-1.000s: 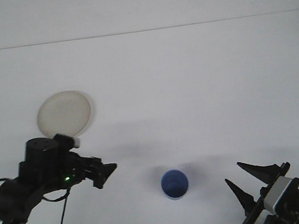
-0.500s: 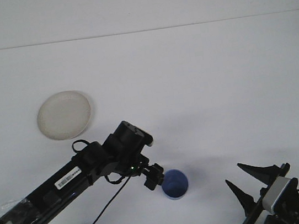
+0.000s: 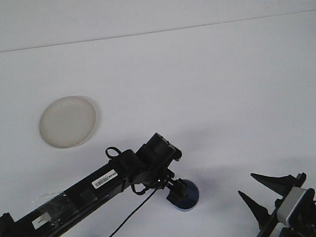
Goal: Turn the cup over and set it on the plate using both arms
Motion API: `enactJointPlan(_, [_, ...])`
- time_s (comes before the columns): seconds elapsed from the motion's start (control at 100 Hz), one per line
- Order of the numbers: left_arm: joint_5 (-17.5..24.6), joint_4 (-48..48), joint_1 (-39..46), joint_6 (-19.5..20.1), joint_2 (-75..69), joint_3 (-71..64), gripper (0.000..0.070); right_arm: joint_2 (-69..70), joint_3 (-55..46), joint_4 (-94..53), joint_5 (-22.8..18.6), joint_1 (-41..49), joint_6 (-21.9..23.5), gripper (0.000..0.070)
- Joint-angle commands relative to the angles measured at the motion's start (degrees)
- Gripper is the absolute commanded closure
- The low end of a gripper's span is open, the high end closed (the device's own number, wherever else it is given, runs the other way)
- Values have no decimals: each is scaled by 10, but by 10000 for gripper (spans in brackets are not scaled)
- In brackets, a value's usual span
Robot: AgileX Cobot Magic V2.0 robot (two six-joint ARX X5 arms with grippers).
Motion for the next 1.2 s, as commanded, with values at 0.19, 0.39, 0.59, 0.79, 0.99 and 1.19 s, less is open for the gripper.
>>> enactJointPlan(0.19, [-8, 1, -14, 19, 15, 12, 656, 0, 2, 4, 3, 6, -3, 330])
enactJointPlan(0.39, [-8, -7, -17, 20, 15, 16, 693, 0, 2, 3, 3, 6, -3, 330])
enactJointPlan(0.59, [-9, -47, -1, 49, 1, 53, 693, 0, 2, 3, 3, 6, -3, 330])
enactJointPlan(0.79, [-103, -112, 67, 92, -61, 109, 694, 0, 2, 3, 2, 6, -4, 330])
enactJointPlan(0.99, [-193, -151, 231, 128, -110, 148, 694, 0, 2, 4, 2, 6, -7, 330])
enactJointPlan(1.19, [-195, -117, 429, 131, -96, 157, 694, -1, 2, 4, 2, 6, -7, 330])
